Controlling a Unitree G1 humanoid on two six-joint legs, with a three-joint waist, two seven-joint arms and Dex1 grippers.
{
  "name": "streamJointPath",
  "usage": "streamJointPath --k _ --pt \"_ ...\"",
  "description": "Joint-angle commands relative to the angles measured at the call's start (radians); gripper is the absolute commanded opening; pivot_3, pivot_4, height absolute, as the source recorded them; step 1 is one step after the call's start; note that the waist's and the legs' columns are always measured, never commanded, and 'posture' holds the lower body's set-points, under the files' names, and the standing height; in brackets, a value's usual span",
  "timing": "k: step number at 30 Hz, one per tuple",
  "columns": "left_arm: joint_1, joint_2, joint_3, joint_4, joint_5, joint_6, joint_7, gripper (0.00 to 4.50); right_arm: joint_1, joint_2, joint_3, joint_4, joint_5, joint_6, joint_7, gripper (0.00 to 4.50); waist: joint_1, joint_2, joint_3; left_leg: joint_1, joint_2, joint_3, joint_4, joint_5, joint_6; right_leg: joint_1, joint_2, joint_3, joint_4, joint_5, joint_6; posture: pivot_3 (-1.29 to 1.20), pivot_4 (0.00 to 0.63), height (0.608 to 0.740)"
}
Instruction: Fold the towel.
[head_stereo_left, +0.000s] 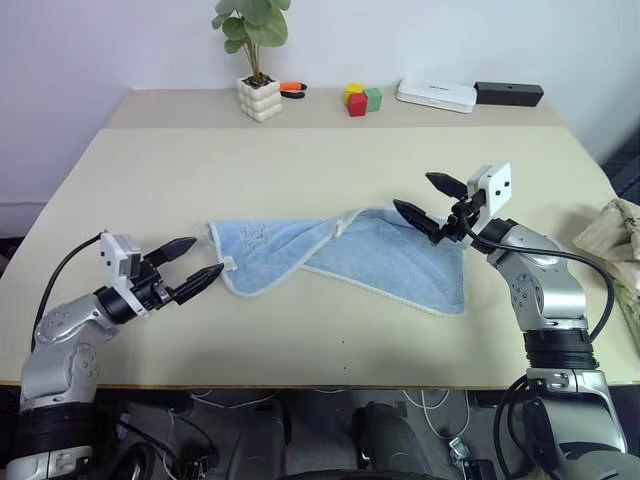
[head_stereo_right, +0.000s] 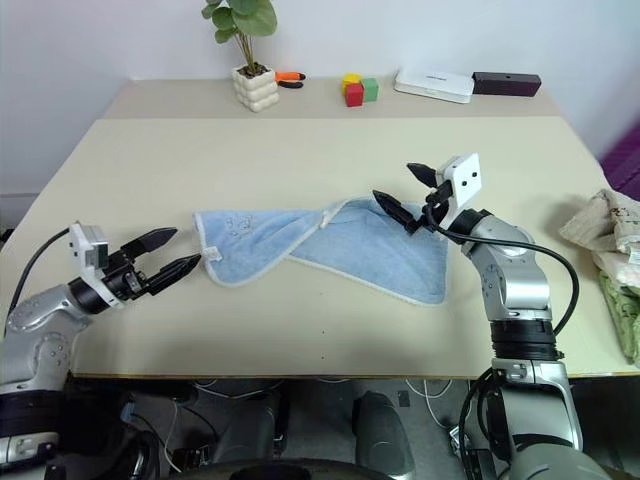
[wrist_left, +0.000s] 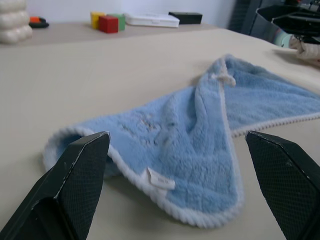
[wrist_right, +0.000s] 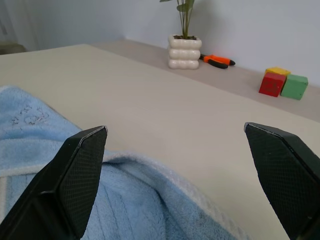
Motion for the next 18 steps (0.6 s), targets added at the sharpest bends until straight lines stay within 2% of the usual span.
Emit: streamJointPath --k 1,10,18 --pt "-0.020 0.024 0.010 -0.019 -0.003 -0.007 -0.007 4.44 -0.001 -0.001 -0.013 -0.056 0.010 -0.014 -0.004 4.50 0.001 0.000 0.000 0.000 0.000 0.001 0.000 0.000 0.000 0.000 0.000 0.000 0.000 0.000 0.000 0.00 0.150 0.740" --pt "-0.031 0.083 0.004 -0.047 -0.016 0.043 -0.027 4.44 0.054 0.019 -0.010 -0.095 0.012 -0.013 -0.027 4.50 -0.001 -0.001 0.000 0.000 0.000 0.007 0.000 0.000 0.000 -0.003 0.000 0.005 0.000 0.000 0.000 0.00 0.150 0.740" --pt "0.009 0.096 -0.130 -0.141 -0.034 0.118 -0.168 4.44 0.125 0.015 -0.037 -0.163 -0.002 -0.025 -0.081 4.50 0.003 -0.001 0.000 -0.001 0.001 0.009 -0.001 0.000 0.000 -0.005 0.000 0.007 0.000 0.000 0.000 0.00 0.150 0.740"
